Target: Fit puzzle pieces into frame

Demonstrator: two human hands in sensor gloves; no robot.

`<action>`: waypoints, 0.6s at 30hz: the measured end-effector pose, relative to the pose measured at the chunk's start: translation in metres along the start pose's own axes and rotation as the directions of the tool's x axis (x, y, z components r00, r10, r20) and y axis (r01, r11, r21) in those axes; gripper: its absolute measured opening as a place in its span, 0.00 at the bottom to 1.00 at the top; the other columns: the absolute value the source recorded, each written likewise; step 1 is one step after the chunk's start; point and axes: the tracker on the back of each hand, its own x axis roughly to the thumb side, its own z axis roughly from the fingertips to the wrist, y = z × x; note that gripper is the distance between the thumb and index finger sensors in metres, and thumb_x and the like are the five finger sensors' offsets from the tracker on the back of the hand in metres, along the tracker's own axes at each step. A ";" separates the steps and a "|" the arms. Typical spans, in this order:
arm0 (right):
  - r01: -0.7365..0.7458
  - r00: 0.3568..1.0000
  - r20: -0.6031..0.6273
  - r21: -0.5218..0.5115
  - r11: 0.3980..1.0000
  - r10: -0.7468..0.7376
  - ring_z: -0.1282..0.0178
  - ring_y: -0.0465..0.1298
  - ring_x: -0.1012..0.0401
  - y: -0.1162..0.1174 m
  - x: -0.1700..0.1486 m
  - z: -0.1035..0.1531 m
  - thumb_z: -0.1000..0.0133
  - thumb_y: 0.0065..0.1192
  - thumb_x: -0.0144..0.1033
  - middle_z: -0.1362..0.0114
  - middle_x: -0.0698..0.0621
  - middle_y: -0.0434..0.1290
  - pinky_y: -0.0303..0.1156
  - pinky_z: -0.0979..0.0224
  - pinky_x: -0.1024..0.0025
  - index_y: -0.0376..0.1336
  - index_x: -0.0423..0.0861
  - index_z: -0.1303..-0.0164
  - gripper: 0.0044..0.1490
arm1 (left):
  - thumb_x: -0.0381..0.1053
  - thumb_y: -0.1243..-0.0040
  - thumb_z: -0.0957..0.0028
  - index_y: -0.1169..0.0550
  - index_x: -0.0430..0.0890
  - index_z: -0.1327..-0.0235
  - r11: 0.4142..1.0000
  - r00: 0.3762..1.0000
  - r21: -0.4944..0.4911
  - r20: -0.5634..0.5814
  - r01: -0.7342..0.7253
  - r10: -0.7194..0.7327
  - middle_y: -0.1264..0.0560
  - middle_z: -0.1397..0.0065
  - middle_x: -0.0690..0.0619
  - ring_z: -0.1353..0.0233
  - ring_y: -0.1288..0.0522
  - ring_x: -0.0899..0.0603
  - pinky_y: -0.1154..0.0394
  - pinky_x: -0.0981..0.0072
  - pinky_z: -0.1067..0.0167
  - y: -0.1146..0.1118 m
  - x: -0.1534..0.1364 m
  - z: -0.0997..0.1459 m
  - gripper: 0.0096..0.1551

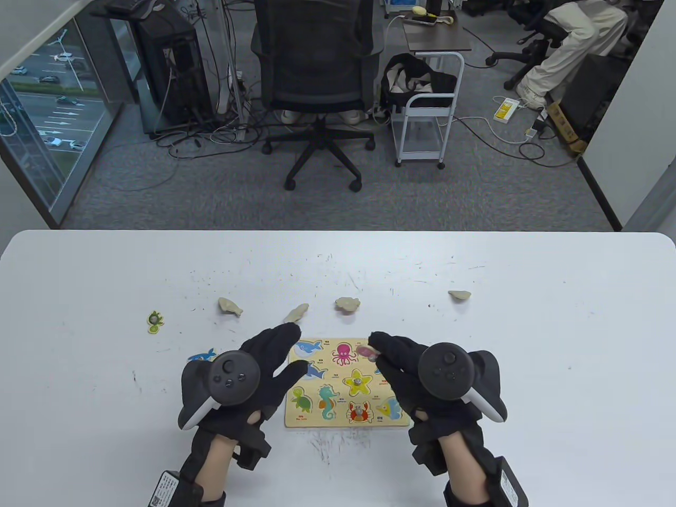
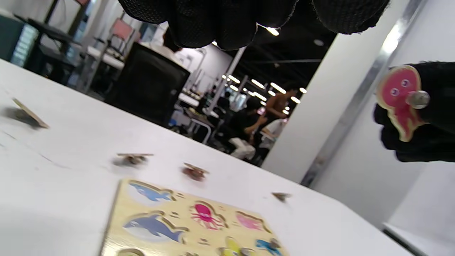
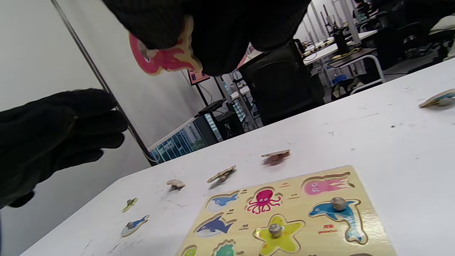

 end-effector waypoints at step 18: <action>-0.041 0.996 0.084 0.042 0.998 0.037 0.40 0.83 0.60 0.025 0.030 0.004 0.46 0.71 0.46 0.34 0.57 0.79 0.75 0.29 0.56 0.68 0.57 0.34 0.28 | 0.62 0.39 0.43 0.26 0.59 0.28 0.980 0.977 -0.085 0.102 -0.179 0.187 0.18 0.28 0.59 0.30 0.18 0.50 0.24 0.55 0.28 -0.021 0.023 -0.002 0.28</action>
